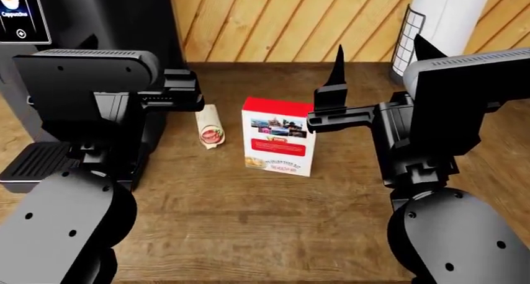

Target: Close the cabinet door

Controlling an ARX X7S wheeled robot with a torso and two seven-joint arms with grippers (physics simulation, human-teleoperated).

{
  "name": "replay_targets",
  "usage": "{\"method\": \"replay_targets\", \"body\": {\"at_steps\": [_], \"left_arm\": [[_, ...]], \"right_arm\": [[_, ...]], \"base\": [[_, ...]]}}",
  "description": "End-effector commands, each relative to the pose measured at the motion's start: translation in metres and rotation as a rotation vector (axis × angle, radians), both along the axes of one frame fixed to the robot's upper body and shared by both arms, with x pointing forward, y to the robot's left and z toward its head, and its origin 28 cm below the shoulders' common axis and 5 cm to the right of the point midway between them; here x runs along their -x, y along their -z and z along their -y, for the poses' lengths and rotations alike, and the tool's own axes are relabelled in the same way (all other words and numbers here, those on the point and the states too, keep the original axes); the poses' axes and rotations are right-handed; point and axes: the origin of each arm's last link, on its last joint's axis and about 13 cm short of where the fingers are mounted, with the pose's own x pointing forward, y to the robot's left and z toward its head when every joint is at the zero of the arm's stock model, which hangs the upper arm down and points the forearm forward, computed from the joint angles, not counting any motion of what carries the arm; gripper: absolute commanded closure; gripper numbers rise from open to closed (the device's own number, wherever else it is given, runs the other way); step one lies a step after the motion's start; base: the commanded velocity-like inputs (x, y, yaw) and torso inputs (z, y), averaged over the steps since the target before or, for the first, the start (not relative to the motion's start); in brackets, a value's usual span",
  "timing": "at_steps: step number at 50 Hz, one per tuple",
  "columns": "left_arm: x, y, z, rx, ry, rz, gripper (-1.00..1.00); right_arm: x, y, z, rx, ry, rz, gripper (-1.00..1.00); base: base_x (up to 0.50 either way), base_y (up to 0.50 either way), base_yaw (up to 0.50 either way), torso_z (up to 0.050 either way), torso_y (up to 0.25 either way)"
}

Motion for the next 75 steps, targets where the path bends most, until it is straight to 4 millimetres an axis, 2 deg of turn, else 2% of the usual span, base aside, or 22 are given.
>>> {"method": "replay_targets", "body": {"at_steps": [1, 35, 45, 53, 63, 75], "left_arm": [[0.000, 0.000, 0.000, 0.000, 0.000, 0.000, -1.00], [0.000, -0.001, 0.001, -0.001, 0.004, -0.001, -1.00], [0.003, -0.001, 0.002, -0.002, 0.009, 0.004, -1.00], [0.006, -0.002, 0.002, 0.001, 0.011, 0.013, -1.00], [0.005, -0.002, 0.004, -0.001, 0.017, 0.015, -1.00], [0.006, -0.003, 0.004, -0.001, 0.017, 0.015, -1.00]], "right_arm": [[0.000, 0.001, 0.000, 0.000, 0.000, -0.001, -1.00], [0.000, 0.002, 0.003, -0.014, 0.009, -0.004, -1.00], [0.005, -0.005, 0.006, -0.036, 0.021, 0.024, -1.00], [0.022, -0.032, 0.011, -0.030, 0.056, 0.099, -1.00], [0.059, -0.064, 0.019, -0.023, 0.119, 0.181, -1.00], [0.077, -0.067, 0.018, -0.018, 0.126, 0.207, -1.00]], "base": [[0.08, 0.00, 0.00, 0.000, 0.000], [0.08, 0.00, 0.00, 0.000, 0.000], [0.00, 0.00, 0.00, 0.000, 0.001], [0.00, 0.00, 0.00, 0.000, 0.000], [0.00, 0.00, 0.00, 0.000, 0.000], [0.00, 0.00, 0.00, 0.000, 0.000]]}}
